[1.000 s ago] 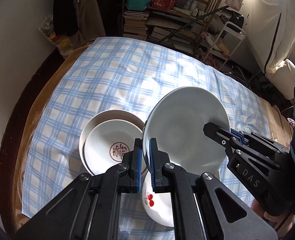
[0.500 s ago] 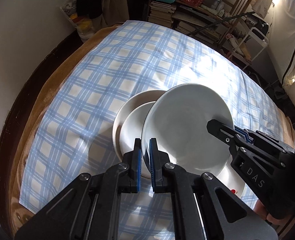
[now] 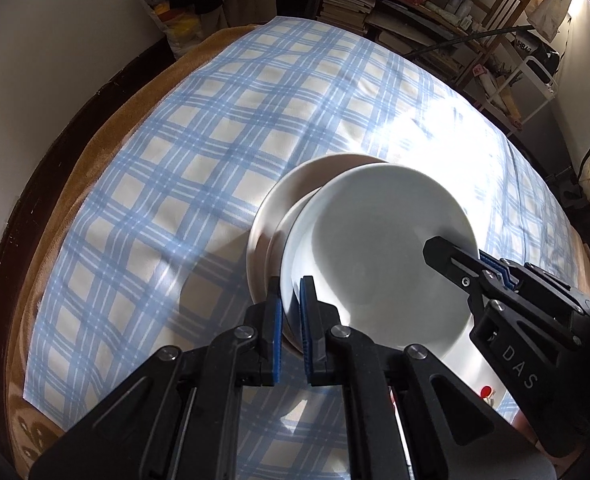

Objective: Organize plates and bowls
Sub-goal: 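Lower the white bowl with both grippers into the nested bowls, then open both grippers to release the bowl onto the bowl stack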

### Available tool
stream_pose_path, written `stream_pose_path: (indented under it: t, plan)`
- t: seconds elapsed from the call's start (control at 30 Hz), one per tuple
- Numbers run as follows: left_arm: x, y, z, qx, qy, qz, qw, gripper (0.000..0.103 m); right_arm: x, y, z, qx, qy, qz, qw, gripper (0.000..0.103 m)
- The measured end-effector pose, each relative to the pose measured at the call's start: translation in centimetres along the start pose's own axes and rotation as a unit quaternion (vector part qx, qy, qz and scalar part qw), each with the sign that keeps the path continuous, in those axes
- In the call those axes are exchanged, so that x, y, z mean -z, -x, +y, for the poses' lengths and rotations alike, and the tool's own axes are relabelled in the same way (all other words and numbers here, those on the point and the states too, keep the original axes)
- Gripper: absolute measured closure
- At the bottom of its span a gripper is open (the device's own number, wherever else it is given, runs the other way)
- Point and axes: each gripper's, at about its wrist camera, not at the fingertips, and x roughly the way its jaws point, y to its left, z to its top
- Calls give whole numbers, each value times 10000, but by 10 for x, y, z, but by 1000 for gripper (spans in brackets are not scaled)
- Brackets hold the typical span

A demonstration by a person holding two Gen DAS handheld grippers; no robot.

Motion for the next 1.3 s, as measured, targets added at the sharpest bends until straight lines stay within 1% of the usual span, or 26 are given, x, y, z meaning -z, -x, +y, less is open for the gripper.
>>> stream_pose_path:
  t: [0.1, 0.2, 0.33, 0.47, 0.63, 0.8, 0.87, 0.9, 0.97, 1.1, 1.2, 1.27, 1.3]
  plan:
    - [-3, -5, -2, -45, -49, -50, 10000, 94, -1, -2, -2, 64, -89, 8, 9999, 92]
    - [-4, -6, 0, 6, -17, -30, 10000, 94, -1, -3, -4, 57, -174, -2, 9998, 92]
    - [-2, -4, -1, 83, -103, -38, 9999, 95, 1, -4, -6, 118, -195, -15, 9997, 92]
    - [0, -1, -5, 51, -266, -83, 9996, 95, 3, -8, -9, 138, -302, 41, 9994, 92]
    - [0, 1, -6, -79, -327, -129, 9994, 94, 2, -10, -8, 167, -400, 69, 9990, 92]
    - [0, 2, -6, -170, -374, -156, 9990, 92, 3, -11, -5, 221, -368, 100, 9990, 92]
    - [0, 1, -8, -390, -468, -176, 9980, 91, 3, -11, -4, 215, -390, 104, 9990, 92]
    - [0, 0, -9, -479, -521, -164, 9974, 91, 3, -11, -4, 165, -414, 120, 9989, 90]
    - [1, -1, -10, -531, -592, -151, 9967, 91, 3, -11, -4, 119, -453, 120, 9988, 90]
    - [-1, 5, -8, -385, -551, -190, 9976, 91, 3, -9, -4, 166, -369, 164, 9990, 90]
    - [-3, 7, -3, -375, -514, -217, 9977, 91, 2, -4, -6, 108, -385, 173, 9991, 89]
    - [-4, 10, 1, -253, -475, -241, 9983, 88, 1, 1, -7, 96, -386, 161, 9991, 89]
    - [-5, 12, 5, -154, -409, -239, 9988, 86, 0, 4, -7, 107, -378, 151, 9991, 87]
